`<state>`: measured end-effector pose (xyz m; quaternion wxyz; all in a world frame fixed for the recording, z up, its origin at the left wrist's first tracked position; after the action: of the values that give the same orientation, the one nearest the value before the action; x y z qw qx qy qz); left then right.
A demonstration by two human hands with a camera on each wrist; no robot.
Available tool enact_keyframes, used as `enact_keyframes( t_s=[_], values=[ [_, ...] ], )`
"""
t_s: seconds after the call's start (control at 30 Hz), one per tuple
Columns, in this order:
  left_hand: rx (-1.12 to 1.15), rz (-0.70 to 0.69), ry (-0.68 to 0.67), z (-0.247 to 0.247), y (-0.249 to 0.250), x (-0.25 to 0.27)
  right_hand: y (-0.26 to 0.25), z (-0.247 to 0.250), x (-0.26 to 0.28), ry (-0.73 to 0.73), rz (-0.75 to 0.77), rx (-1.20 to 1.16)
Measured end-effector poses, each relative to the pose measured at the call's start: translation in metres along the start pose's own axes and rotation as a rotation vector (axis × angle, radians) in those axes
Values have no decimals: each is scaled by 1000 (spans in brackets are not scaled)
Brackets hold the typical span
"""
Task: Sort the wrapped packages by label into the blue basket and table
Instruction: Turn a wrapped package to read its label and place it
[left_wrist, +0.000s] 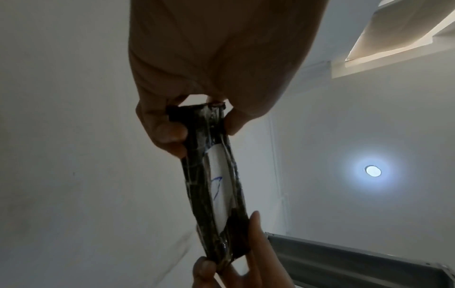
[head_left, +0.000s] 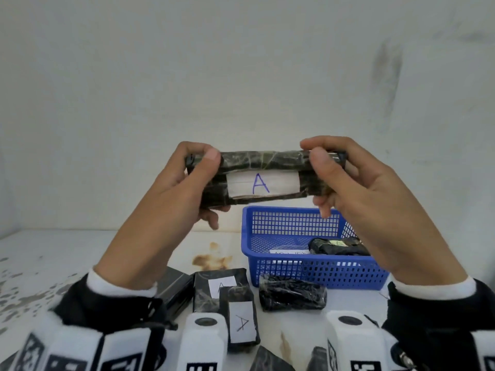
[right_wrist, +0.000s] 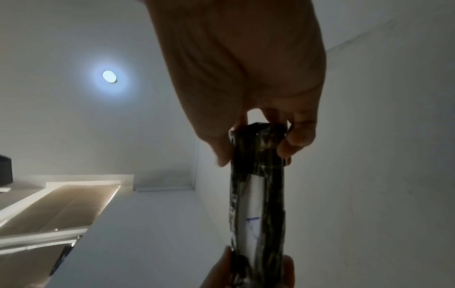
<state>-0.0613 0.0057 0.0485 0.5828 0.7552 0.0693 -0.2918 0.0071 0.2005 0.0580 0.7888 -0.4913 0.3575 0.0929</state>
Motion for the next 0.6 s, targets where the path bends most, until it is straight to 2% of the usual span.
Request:
enact_keyframes(
  t_s=[0.17,0.27,0.6],
  values=[
    [115,-22,1,6,-5,-6,5,0,-2,-4,-12,-82],
    [137,-33,-20,5,-4,-7,3,-1,-2,-5,-4,-40],
    [19,-31,2,7,-2,-2,0,-2,-1,53,21,3]
  ],
)
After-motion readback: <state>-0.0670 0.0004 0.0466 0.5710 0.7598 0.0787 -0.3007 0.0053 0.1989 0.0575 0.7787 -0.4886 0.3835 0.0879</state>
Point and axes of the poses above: each hand's wrist, its own x-axis away from the middle knuckle, its own z-axis out of the back of the hand, y = z × x, the point moved 5 cm from there along -x, towards the middle knuckle, and after that the axes turned 8 degrees about x, right-handed, at the moved point
